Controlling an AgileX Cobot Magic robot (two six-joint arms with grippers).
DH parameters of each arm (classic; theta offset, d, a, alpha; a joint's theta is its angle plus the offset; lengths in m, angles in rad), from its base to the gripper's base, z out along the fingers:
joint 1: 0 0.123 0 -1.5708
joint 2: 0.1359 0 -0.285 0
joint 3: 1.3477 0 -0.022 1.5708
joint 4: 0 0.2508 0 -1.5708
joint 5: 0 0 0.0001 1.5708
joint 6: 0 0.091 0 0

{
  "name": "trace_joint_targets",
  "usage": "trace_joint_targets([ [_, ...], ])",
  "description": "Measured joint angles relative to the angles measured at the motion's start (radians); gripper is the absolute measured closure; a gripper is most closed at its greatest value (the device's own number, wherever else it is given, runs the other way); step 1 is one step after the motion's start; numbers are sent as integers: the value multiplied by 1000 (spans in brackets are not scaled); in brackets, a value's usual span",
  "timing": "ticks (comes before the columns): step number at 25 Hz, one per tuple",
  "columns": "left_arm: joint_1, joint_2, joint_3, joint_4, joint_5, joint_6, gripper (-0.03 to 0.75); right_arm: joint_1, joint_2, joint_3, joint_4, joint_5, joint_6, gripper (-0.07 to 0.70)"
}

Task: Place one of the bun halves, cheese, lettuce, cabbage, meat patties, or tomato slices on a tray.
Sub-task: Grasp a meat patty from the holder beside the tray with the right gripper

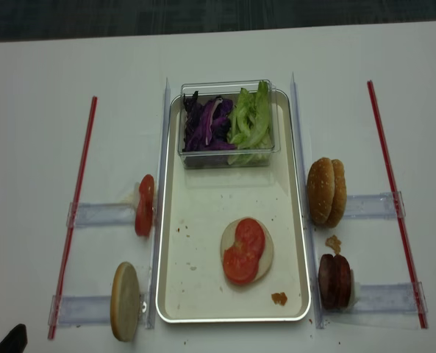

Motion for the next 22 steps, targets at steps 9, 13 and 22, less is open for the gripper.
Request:
trace_joint_targets([
  [9,0,0,0,0,0,0,409,0,0,0,0,0,0,181],
  [13,0,0,0,0,0,0,409,0,21,0,0,4,15,181],
  [22,0,0,2,0,0,0,409,0,192,-33,0,110,138,181],
])
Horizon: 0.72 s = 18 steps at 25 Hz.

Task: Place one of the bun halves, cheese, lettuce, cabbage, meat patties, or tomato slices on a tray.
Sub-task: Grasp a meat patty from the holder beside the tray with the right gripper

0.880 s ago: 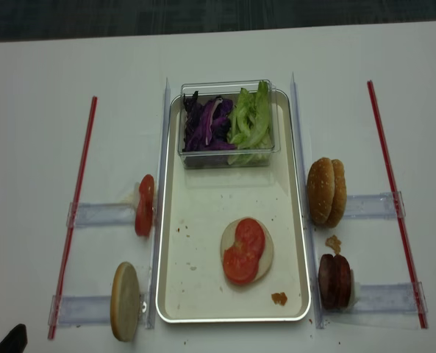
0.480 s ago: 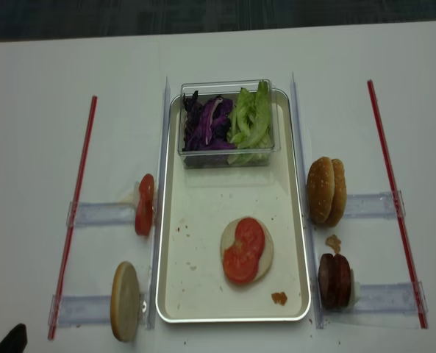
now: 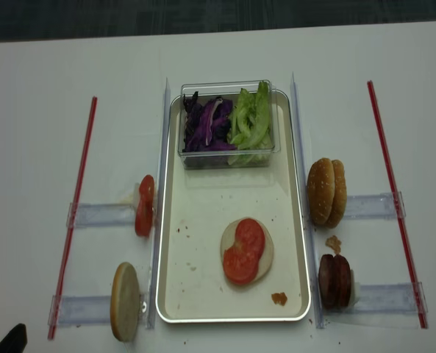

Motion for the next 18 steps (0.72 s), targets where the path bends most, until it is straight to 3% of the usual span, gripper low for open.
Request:
trace_joint_targets([
  [4,0,0,0,0,0,0,409,0,87,-14,2,25,17,181],
  [18,0,0,0,0,0,0,409,0,342,-194,38,25,36,181],
])
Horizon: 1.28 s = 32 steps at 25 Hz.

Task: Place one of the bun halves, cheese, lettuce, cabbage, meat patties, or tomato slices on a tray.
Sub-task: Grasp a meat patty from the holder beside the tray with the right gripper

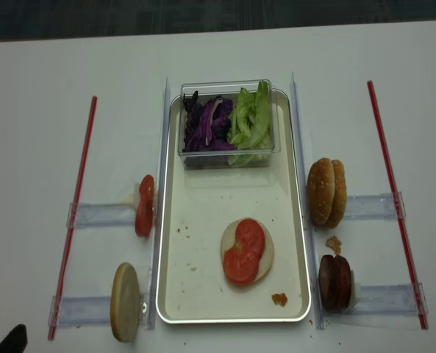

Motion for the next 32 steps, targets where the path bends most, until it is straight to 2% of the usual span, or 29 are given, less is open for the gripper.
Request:
trace_joint_targets([
  [15,0,0,0,0,0,0,409,0,235,-22,90,-11,-9,181],
  [32,0,0,0,0,0,0,409,0,313,-28,162,-15,-26,181],
])
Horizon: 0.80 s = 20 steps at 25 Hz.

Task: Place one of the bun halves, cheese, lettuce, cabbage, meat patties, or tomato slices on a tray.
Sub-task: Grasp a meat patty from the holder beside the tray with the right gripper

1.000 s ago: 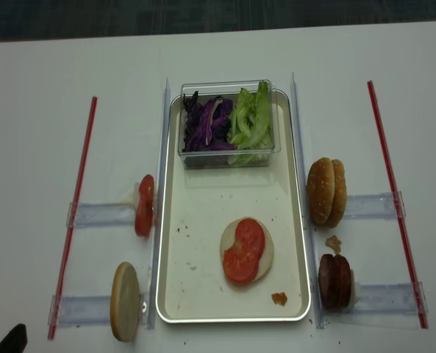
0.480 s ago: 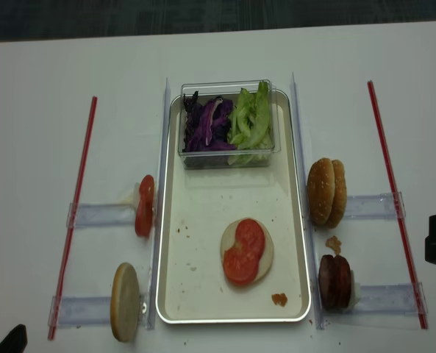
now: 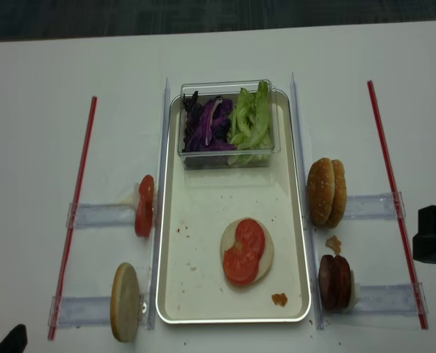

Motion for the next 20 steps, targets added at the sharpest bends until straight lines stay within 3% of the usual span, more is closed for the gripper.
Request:
trace_joint_targets([
  [20,0,0,0,0,-1,0,409,0,130,0,71,-12,-31,210],
])
